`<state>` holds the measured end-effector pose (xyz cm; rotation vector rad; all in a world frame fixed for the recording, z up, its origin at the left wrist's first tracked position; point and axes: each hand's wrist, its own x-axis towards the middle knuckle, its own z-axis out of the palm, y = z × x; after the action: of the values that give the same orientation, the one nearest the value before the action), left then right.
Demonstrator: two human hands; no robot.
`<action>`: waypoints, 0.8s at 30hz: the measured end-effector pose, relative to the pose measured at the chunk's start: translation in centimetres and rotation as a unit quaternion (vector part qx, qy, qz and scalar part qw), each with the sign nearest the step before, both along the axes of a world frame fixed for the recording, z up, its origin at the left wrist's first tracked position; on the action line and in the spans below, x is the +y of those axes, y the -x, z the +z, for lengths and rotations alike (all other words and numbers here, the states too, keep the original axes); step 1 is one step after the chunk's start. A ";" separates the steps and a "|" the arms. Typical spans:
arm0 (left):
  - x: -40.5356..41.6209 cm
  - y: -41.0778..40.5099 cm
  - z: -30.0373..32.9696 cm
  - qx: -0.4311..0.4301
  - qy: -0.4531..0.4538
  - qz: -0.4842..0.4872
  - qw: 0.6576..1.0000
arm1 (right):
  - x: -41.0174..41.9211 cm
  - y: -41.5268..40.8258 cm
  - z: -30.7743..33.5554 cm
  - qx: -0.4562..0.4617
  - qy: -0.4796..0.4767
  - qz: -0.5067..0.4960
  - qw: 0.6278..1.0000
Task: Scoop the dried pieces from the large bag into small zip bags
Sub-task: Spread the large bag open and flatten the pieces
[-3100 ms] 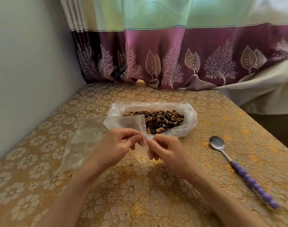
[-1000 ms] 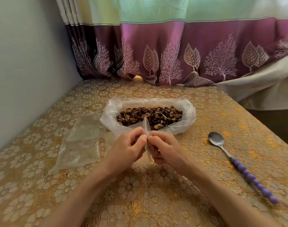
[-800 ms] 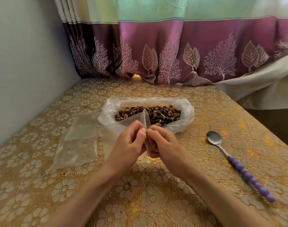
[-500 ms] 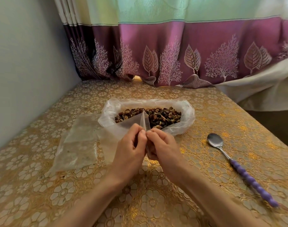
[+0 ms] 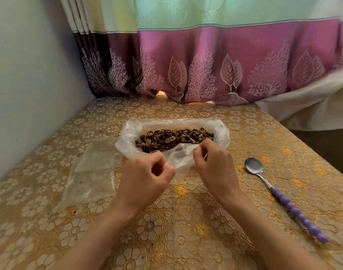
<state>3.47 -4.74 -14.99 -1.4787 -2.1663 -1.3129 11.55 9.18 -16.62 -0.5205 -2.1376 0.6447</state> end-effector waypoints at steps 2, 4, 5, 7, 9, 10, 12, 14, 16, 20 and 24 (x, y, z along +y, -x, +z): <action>0.1 -0.4 0.3 0.049 0.011 -0.034 0.998 | 0.1 -0.1 0.1 0.004 0.044 0.028 0.999; 0.0 -0.1 0.8 0.077 -0.029 -0.027 0.996 | 0.4 -0.4 0.3 0.029 0.205 0.089 0.974; -0.1 0.4 1.0 0.076 -0.055 -0.007 0.996 | 0.7 -0.6 0.5 0.046 0.301 0.122 0.945; -0.7 1.4 1.2 0.057 -0.065 0.032 0.996 | 1.3 -0.8 0.8 0.072 0.439 0.172 0.879; -1.2 2.1 1.4 0.007 -0.015 0.051 0.999 | 1.7 -0.9 0.8 0.074 0.503 0.199 0.838; -1.4 2.3 1.4 -0.045 0.006 0.049 0.998 | 1.8 -1.0 0.8 0.073 0.522 0.210 0.823; -1.5 2.7 1.4 -0.204 0.003 0.006 0.979 | 1.9 -1.0 0.7 0.064 0.545 0.233 0.803; -1.5 3.3 1.1 -0.321 -0.046 -0.033 0.945 | 2.2 -1.0 0.7 0.031 0.520 0.233 0.821; -1.5 3.9 0.9 -0.333 -0.090 -0.013 0.938 | 2.6 -1.1 0.7 -0.013 0.492 0.225 0.841; -1.6 4.2 0.5 -0.282 -0.101 -0.006 0.954 | 3.0 -1.3 0.7 -0.085 0.428 0.188 0.880; -1.8 4.4 0.4 -0.271 -0.113 -0.015 0.956 | 2.9 -1.4 0.9 -0.008 0.182 0.085 0.980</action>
<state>-0.88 -6.52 -14.63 -1.1606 -2.1820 -2.0946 12.96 12.08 -15.67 -0.5419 -2.1020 1.1440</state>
